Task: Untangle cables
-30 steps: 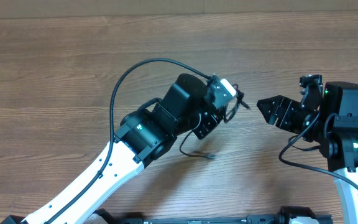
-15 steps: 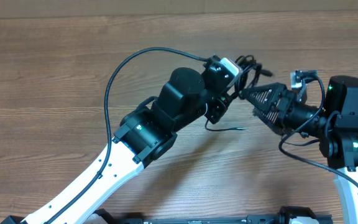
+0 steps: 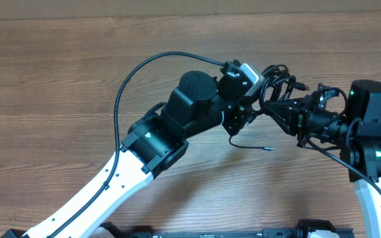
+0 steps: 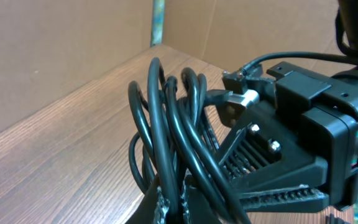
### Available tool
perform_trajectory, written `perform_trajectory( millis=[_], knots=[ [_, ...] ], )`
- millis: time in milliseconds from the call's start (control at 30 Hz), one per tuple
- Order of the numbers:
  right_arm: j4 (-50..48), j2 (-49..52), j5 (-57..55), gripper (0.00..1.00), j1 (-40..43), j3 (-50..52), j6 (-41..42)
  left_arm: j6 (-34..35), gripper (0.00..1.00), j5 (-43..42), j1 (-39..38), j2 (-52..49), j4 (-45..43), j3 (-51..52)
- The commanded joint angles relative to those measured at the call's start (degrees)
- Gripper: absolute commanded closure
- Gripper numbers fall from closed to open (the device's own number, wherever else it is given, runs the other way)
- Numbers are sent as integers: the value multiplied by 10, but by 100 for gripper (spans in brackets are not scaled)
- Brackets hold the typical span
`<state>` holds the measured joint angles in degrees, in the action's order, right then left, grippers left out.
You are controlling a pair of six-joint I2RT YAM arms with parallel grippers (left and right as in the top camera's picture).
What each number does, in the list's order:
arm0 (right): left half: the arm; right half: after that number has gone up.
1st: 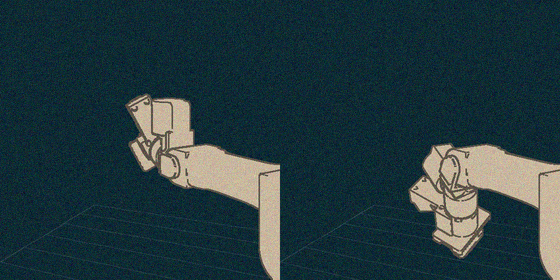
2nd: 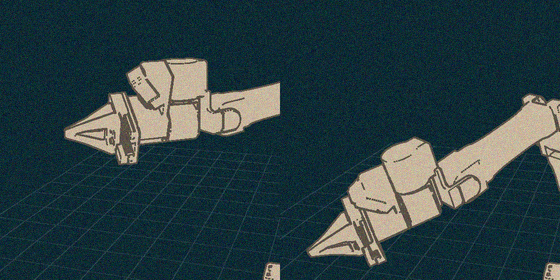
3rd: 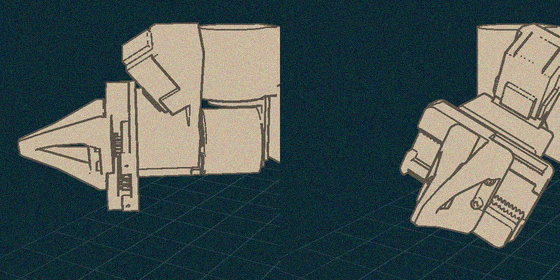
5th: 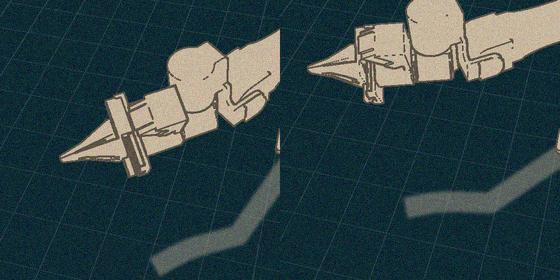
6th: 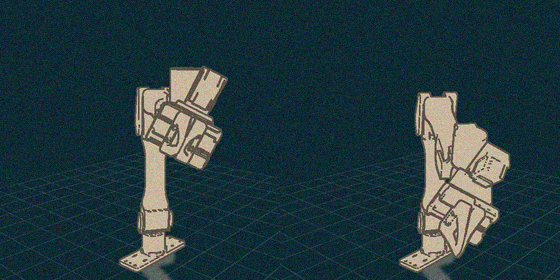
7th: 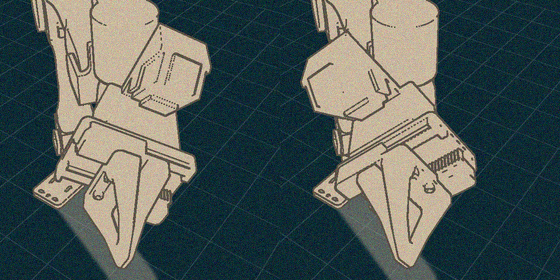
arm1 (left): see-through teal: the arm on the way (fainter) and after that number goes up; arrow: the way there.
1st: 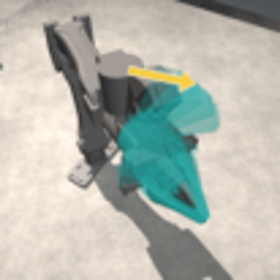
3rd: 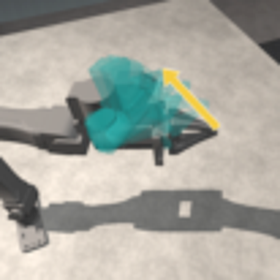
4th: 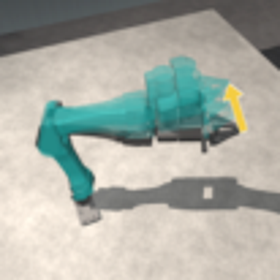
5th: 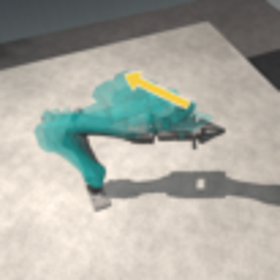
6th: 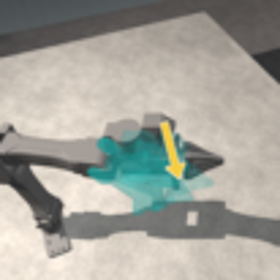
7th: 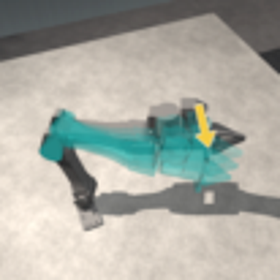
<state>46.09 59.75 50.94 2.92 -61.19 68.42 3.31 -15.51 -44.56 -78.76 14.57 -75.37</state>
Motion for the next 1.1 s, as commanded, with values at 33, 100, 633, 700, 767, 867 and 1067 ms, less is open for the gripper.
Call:
perform_trajectory(
  millis=[33, 100, 633, 700, 767, 867, 1067],
  knots=[
    [-5, -3, 25, 96, 0, -11, -44, 10, 96, -15, -12, 12, -27, -9],
    [17, -3, 33, 96, 0, -11, -109, 10, 96, 45, -11, 12, -25, -9],
    [247, -2, -450, 19, 0, -11, -248, 48, 96, 206, 37, 13, 89, -9],
    [247, -2, -454, 0, 0, -11, -248, 26, 96, 182, 37, 13, 99, -9],
    [247, -2, -453, 0, 0, -11, -249, 13, 96, 136, 37, 13, 105, -9],
    [247, -2, -449, 0, 0, -11, -252, -18, 96, 52, 37, 13, 104, -9],
    [212, -3, -311, 0, 0, -11, -418, -44, 96, -126, 38, 13, 98, -9]
  ],
)
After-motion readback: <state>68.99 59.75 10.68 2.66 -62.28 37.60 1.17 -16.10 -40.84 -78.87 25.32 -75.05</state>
